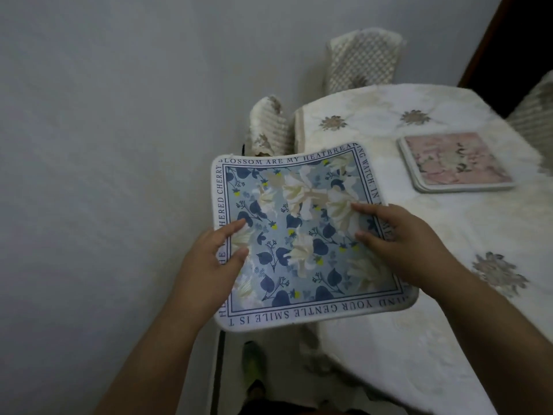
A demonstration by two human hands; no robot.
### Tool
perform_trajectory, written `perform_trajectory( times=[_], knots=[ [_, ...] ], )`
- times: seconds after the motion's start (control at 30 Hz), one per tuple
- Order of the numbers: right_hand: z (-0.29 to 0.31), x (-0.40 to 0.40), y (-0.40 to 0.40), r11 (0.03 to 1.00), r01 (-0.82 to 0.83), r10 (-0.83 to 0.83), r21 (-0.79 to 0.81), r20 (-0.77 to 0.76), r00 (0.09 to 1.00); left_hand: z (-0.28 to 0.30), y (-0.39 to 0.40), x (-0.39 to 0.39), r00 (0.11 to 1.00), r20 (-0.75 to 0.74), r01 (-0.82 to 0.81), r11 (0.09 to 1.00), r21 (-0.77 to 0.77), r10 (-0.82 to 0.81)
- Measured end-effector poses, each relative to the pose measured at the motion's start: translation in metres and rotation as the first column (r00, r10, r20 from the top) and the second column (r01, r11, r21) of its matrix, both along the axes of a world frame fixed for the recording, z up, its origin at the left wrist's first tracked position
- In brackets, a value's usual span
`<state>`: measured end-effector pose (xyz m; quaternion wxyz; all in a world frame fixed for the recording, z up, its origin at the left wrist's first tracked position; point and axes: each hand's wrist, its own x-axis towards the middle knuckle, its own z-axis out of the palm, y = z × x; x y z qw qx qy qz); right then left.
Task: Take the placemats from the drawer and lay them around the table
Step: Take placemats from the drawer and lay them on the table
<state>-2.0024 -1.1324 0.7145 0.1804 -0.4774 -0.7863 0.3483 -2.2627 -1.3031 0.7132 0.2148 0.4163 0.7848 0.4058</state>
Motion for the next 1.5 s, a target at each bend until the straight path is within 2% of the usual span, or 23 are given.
perform_trajectory(
  times=[0.27, 0.5, 0.6, 0.93, 1.13, 1.3, 1.5],
  knots=[
    [-0.001, -0.012, 0.015, 0.937, 0.348, -0.348, -0.01, 0.008, 0.937, -0.001, 0.12, -0.056, 0.934, -0.026, 0.356, 0.934, -0.038, -0.357],
    [-0.011, -0.022, -0.004, 0.811, 0.584, -0.584, -0.019, 0.006, 0.811, 0.0, 0.2, -0.073, 0.786, -0.093, 0.604, 0.792, -0.094, -0.611],
    [-0.016, -0.018, -0.018, 0.758, 0.65, -0.649, -0.05, 0.033, 0.76, -0.003, 0.219, -0.064, 0.718, -0.077, 0.685, 0.722, -0.097, -0.691],
    [-0.035, 0.01, -0.029, 0.662, 0.743, -0.746, -0.096, 0.01, 0.666, -0.017, 0.257, -0.024, 0.604, -0.098, 0.788, 0.611, -0.078, -0.791],
    [-0.051, -0.002, -0.029, 0.604, 0.782, -0.789, -0.155, 0.021, 0.614, -0.023, 0.288, -0.024, 0.543, -0.02, 0.829, 0.539, -0.151, -0.84],
    [-0.073, -0.028, -0.018, 0.524, 0.828, -0.838, -0.199, 0.057, 0.543, -0.042, 0.333, -0.026, 0.43, 0.013, 0.88, 0.416, -0.231, -0.903],
    [-0.105, -0.085, -0.007, 0.345, 0.889, -0.919, -0.302, 0.086, 0.386, -0.08, 0.386, -0.046, 0.279, 0.043, 0.916, 0.253, -0.311, -0.959]
  ],
)
